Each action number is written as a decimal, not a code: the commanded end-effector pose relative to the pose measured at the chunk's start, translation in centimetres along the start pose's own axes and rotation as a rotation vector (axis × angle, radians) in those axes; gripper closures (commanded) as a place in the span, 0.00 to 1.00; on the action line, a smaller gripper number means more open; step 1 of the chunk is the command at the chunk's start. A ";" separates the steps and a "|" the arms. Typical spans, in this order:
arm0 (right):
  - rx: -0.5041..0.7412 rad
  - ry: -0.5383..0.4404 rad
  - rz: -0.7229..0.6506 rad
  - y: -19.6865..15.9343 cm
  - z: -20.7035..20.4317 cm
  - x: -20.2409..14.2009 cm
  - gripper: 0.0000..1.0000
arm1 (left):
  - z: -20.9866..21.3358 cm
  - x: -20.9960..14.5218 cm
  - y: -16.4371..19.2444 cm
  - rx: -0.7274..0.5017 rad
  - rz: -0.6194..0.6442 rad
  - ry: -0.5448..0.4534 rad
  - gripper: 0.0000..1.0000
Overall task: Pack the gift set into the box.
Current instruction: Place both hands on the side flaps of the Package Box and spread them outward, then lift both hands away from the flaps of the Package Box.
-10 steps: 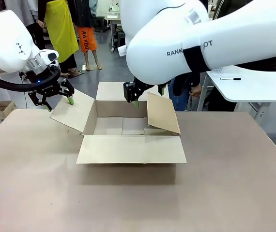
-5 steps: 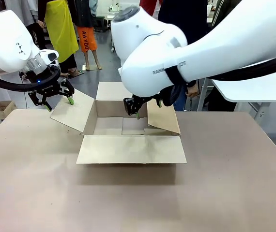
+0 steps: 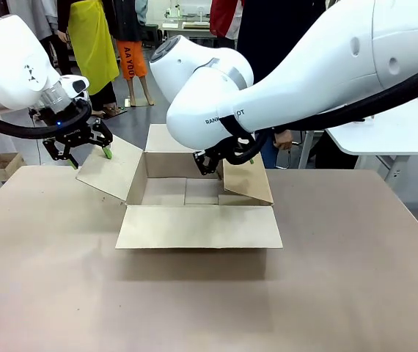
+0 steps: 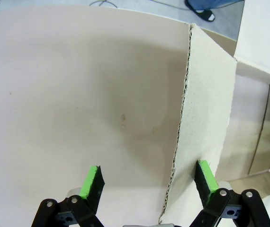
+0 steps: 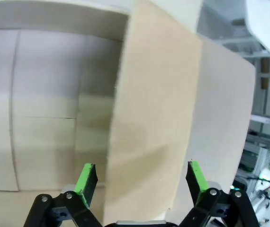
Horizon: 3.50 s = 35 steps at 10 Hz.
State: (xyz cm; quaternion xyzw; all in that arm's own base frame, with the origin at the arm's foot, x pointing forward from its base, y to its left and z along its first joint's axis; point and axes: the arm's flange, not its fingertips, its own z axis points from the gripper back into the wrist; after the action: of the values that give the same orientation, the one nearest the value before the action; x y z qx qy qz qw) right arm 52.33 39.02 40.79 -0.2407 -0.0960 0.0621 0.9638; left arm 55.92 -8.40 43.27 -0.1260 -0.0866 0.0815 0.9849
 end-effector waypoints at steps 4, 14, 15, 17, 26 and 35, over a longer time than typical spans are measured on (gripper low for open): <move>-0.060 -0.071 -0.165 -5.1 1.9 -1.6 0.00 | 0.2 0.0 -0.1 0.015 0.011 -0.001 0.00; 0.083 0.142 -0.326 -17.5 -7.3 -3.2 0.00 | 0.2 0.0 -0.1 0.015 0.011 -0.001 0.00; -0.022 0.093 -0.329 -17.2 -3.7 -3.7 0.00 | 0.2 0.0 -0.1 0.015 0.011 -0.001 0.00; -0.022 0.093 -0.329 -17.2 -3.7 -3.7 0.00 | 0.2 0.0 -0.1 0.015 0.011 -0.001 0.00; -0.022 0.093 -0.329 -17.2 -3.7 -3.7 0.00 | 0.2 0.0 -0.1 0.015 0.011 -0.001 0.00; -0.022 0.093 -0.329 -17.2 -3.7 -3.7 0.00 | 0.2 0.0 -0.1 0.015 0.011 -0.001 0.00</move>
State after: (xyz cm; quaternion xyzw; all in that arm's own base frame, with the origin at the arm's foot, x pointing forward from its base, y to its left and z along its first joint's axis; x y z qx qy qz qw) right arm 50.70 21.83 44.96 -0.2268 -0.0846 -0.1050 0.9646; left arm 55.95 -8.41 43.33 -0.1262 -0.0871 0.0814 0.9848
